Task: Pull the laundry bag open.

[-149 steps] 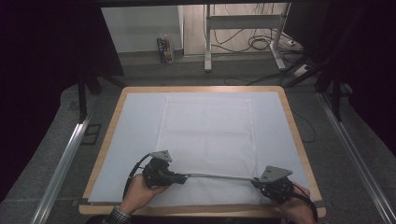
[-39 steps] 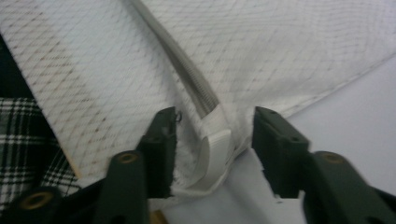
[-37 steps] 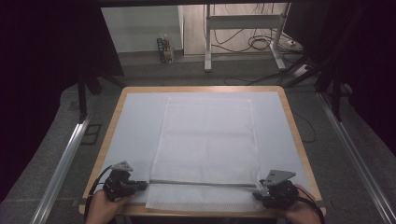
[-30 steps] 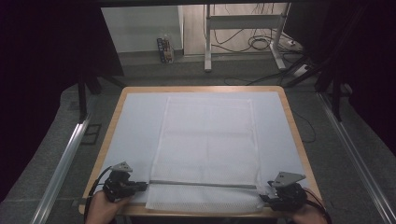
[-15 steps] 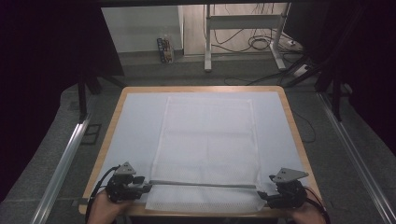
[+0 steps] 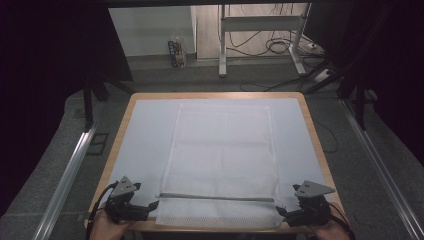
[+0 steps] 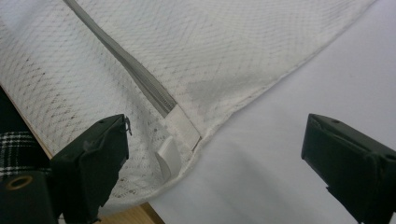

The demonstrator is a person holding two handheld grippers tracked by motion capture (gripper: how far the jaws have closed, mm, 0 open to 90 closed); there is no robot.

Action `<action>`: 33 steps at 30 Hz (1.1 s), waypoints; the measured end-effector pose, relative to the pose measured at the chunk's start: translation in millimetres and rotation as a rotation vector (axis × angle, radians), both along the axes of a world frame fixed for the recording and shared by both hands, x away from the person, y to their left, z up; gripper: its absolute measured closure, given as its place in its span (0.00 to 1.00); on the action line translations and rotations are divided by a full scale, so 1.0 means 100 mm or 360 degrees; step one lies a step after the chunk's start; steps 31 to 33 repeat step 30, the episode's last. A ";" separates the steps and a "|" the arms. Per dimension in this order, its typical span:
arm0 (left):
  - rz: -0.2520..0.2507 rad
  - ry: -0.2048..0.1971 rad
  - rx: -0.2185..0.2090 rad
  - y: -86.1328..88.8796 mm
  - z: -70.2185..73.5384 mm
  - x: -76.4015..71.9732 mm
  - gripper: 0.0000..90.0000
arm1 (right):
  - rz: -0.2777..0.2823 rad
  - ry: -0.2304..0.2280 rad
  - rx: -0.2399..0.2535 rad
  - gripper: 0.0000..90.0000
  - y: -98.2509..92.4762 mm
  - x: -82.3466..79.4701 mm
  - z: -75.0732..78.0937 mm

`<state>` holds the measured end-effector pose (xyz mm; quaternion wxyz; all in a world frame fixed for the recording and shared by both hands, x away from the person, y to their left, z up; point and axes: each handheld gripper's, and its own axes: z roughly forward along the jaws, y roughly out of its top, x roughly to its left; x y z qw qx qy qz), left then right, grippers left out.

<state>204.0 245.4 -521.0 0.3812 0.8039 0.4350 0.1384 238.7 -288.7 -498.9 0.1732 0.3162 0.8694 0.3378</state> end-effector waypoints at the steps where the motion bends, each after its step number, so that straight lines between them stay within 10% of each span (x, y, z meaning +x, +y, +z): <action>1: 0.0016 -0.0010 0.0005 0.02 0.00 -0.02 0.03 | -0.0002 -0.0005 0.0004 0.07 -0.01 -0.01 0.01; 12: 0.0144 -0.0112 0.0056 0.19 -0.02 -0.17 0.00 | -0.0097 0.0017 0.0062 0.03 -0.18 -0.08 -0.01; 33: 0.0202 -0.0029 0.0198 0.12 -0.07 -0.11 0.02 | -0.0139 0.0116 0.0124 0.03 -0.27 -0.04 -0.04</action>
